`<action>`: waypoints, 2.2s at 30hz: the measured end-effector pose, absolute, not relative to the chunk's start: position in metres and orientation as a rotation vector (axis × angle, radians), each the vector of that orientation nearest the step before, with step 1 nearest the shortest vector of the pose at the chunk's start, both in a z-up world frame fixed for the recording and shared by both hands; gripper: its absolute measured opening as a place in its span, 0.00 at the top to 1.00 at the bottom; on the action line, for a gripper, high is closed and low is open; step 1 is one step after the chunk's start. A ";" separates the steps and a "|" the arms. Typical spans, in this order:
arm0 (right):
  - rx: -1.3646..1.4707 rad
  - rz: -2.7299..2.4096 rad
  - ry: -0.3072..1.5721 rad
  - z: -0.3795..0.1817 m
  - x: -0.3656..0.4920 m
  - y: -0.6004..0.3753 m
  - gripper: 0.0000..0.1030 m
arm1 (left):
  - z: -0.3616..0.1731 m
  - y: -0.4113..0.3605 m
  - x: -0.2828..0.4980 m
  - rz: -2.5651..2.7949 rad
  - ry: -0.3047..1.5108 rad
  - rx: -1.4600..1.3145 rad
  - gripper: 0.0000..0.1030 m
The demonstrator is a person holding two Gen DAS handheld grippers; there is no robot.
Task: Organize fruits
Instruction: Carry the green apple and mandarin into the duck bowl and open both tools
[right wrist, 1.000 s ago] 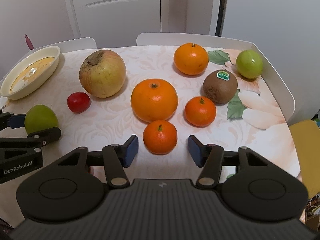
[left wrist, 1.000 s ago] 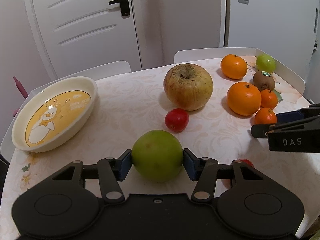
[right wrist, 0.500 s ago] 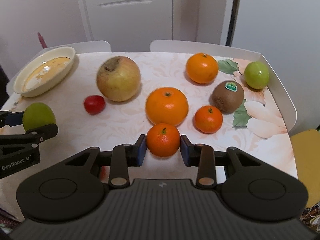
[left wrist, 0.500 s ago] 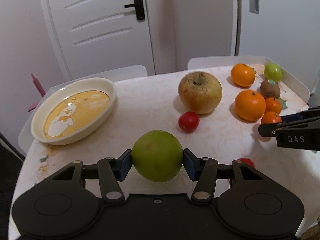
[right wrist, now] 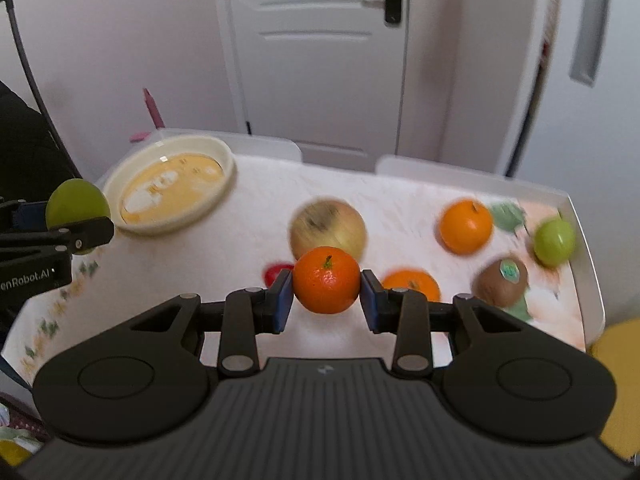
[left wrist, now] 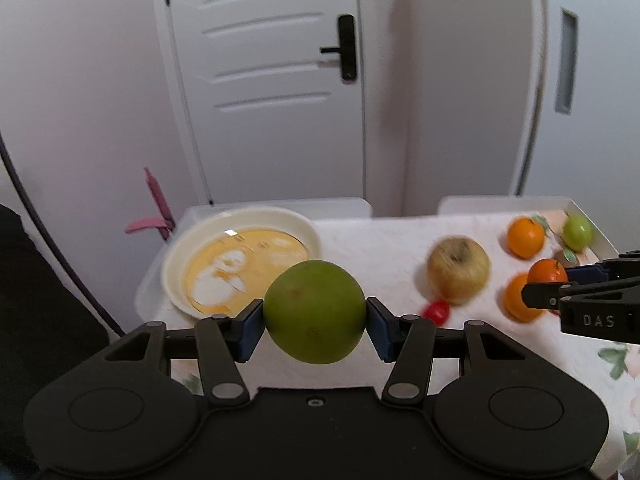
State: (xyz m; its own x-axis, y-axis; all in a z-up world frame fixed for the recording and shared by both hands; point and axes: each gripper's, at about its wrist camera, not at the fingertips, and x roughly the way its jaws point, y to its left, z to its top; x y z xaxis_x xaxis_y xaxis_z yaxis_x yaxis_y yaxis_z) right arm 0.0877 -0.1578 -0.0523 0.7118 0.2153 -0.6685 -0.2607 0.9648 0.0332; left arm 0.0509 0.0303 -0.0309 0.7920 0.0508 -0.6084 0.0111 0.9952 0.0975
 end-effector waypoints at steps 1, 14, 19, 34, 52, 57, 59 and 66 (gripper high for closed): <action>-0.064 0.271 0.729 -0.048 0.092 -0.151 0.51 | -0.028 0.037 0.054 0.027 0.652 0.100 0.43; 0.000 0.260 0.699 -0.028 0.166 -0.055 0.51 | -0.010 0.128 0.132 0.015 0.639 0.132 0.43; 0.011 0.240 0.703 -0.036 0.200 -0.026 0.51 | -0.021 0.150 0.169 -0.012 0.651 0.147 0.43; 0.055 0.181 0.747 -0.072 0.265 -0.006 0.51 | -0.085 0.154 0.249 -0.099 0.734 0.198 0.43; 0.031 0.204 0.790 -0.082 0.279 -0.004 0.51 | -0.095 0.158 0.257 -0.145 0.715 0.209 0.07; -0.012 0.263 0.786 -0.083 0.276 0.002 0.51 | -0.086 0.172 0.244 -0.115 0.741 0.139 0.06; -0.041 0.303 0.781 -0.085 0.276 0.005 0.51 | -0.083 0.175 0.239 -0.101 0.747 0.127 0.06; -0.228 0.453 0.738 -0.102 0.273 0.036 0.51 | -0.078 0.185 0.225 -0.068 0.756 0.108 0.06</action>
State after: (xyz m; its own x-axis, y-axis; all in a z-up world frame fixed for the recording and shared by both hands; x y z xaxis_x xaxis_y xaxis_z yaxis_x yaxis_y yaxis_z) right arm 0.2725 0.0363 -0.1024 0.6495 0.3162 -0.6915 -0.4732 0.8800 -0.0421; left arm 0.2249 0.1847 -0.0784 0.7258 -0.0224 -0.6875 0.1002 0.9923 0.0734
